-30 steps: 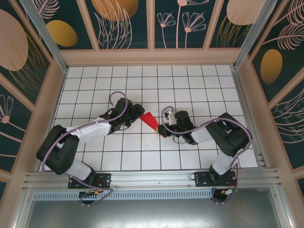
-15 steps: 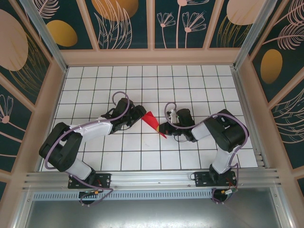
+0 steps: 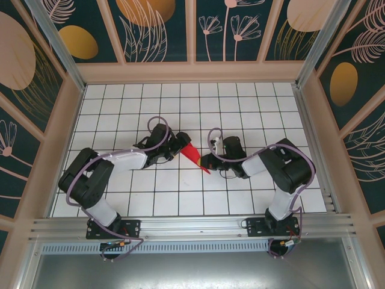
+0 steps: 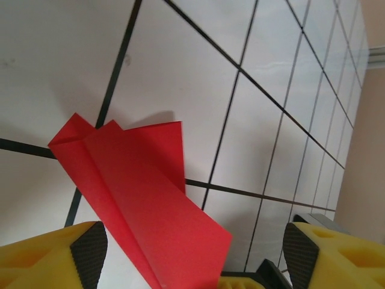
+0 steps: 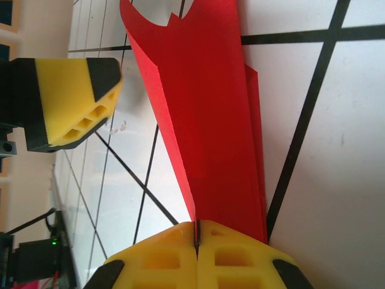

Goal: Fold a paper plane with a square sheet of paper (pick it up from the middle)
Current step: Fold the wing for the fifth time at the center of the table.

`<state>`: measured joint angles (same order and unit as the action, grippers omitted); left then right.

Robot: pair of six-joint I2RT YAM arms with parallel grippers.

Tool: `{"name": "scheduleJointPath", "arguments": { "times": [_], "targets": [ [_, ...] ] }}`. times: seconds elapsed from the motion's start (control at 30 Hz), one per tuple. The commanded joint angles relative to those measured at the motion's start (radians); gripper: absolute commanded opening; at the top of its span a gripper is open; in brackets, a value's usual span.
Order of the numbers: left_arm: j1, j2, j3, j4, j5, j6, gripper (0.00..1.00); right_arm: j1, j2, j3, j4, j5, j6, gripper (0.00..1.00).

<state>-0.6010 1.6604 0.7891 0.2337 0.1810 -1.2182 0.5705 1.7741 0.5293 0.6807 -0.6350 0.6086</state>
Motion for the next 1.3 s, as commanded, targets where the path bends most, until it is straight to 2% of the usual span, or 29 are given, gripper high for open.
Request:
{"name": "scheduleJointPath", "arguments": {
  "times": [0.0, 0.27, 0.5, 0.8, 0.93, 1.0, 1.03, 1.1, 1.27],
  "targets": [
    [0.0, 0.037, 0.045, -0.022, 0.021, -0.081, 0.79, 0.041, -0.051, 0.009, -0.022, 0.115, -0.099, 0.02],
    [0.0, 0.081, 0.087, -0.118, -0.004, -0.137, 0.78, 0.205, -0.106, 0.023, -0.081, 0.431, -0.322, 0.03],
    [0.001, 0.065, 0.084, -0.171, -0.03, -0.126, 0.66, 0.293, -0.115, 0.038, -0.108, 0.61, -0.45, 0.03],
    [0.0, 0.059, 0.085, -0.215, -0.045, -0.119, 0.4, 0.349, -0.119, 0.043, -0.108, 0.72, -0.527, 0.08],
    [0.001, 0.059, 0.091, -0.221, -0.042, -0.112, 0.21, 0.356, -0.123, 0.044, -0.123, 0.721, -0.555, 0.13],
    [0.001, 0.059, 0.091, -0.22, -0.04, -0.11, 0.18, 0.36, -0.126, 0.04, -0.134, 0.728, -0.571, 0.15],
    [0.0, 0.059, 0.093, -0.219, -0.036, -0.108, 0.11, 0.361, -0.129, 0.038, -0.138, 0.729, -0.581, 0.16],
    [0.0, 0.06, 0.096, -0.219, -0.033, -0.103, 0.05, 0.362, -0.13, 0.037, -0.15, 0.736, -0.598, 0.18],
    [0.0, 0.061, 0.108, -0.222, -0.025, -0.092, 0.04, 0.379, -0.128, 0.043, -0.186, 0.802, -0.663, 0.21]
  ]
}}
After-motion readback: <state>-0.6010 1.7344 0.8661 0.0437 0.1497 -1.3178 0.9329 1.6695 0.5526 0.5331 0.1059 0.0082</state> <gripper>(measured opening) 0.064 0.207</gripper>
